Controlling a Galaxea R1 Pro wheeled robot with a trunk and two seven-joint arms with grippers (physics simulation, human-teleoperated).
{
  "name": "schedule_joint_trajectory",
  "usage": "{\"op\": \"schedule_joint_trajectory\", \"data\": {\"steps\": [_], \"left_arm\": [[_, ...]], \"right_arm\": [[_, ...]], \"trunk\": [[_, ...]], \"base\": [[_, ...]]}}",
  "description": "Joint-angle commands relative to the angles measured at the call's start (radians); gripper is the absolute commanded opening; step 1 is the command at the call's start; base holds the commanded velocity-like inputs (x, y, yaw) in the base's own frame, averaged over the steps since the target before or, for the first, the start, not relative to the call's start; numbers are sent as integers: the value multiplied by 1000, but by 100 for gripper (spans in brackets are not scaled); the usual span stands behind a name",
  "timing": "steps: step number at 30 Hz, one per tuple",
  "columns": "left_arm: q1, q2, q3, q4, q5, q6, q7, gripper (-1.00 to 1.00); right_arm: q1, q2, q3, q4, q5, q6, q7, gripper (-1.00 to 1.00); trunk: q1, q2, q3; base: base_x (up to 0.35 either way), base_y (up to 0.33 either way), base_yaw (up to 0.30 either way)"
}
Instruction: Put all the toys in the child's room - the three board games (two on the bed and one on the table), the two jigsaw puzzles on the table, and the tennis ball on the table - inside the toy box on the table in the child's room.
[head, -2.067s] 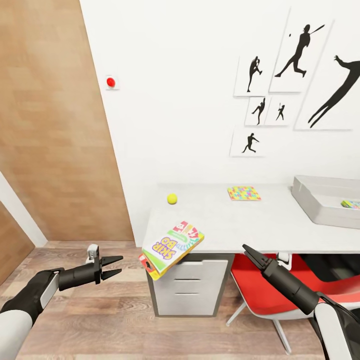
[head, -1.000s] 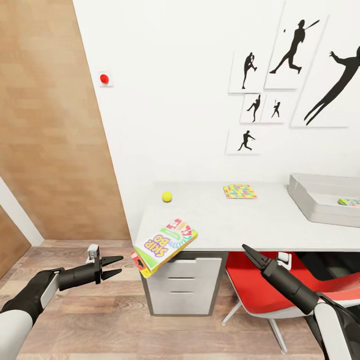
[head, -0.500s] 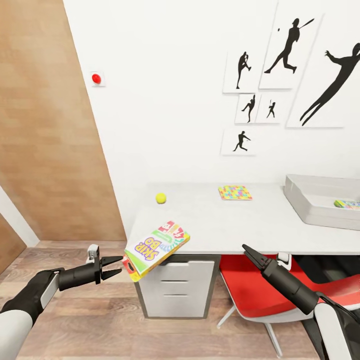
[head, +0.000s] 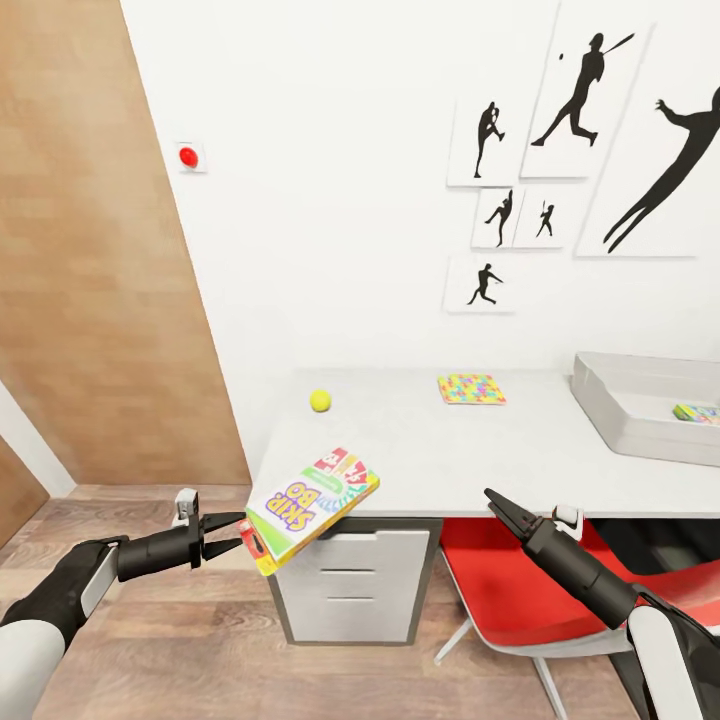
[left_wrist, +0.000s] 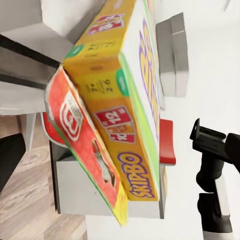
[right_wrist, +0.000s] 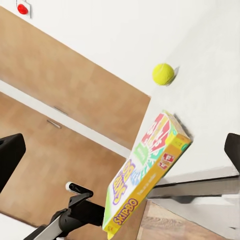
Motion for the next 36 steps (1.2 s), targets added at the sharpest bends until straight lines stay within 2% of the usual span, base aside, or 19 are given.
{"op": "schedule_joint_trajectory", "data": {"steps": [1,16,24,36], "left_arm": [[-1,0,0,0,2,9,-2,100],[-1,-1,0,0,2,9,-2,100],[-1,-1,0,0,2,9,-1,100],[-1,-1,0,0,2,9,-1,100]], "right_arm": [[-1,0,-1,0,-2,5,2,100],[-1,0,-1,0,-2,5,2,100],[-1,0,-1,0,-2,5,2,100],[-1,0,-1,0,-2,4,2,100]], "trunk": [[0,0,-1],[0,0,-1],[0,0,-1],[0,0,-1]], "base": [[179,0,0],[33,-2,0],[0,-152,0],[0,-17,0]]}}
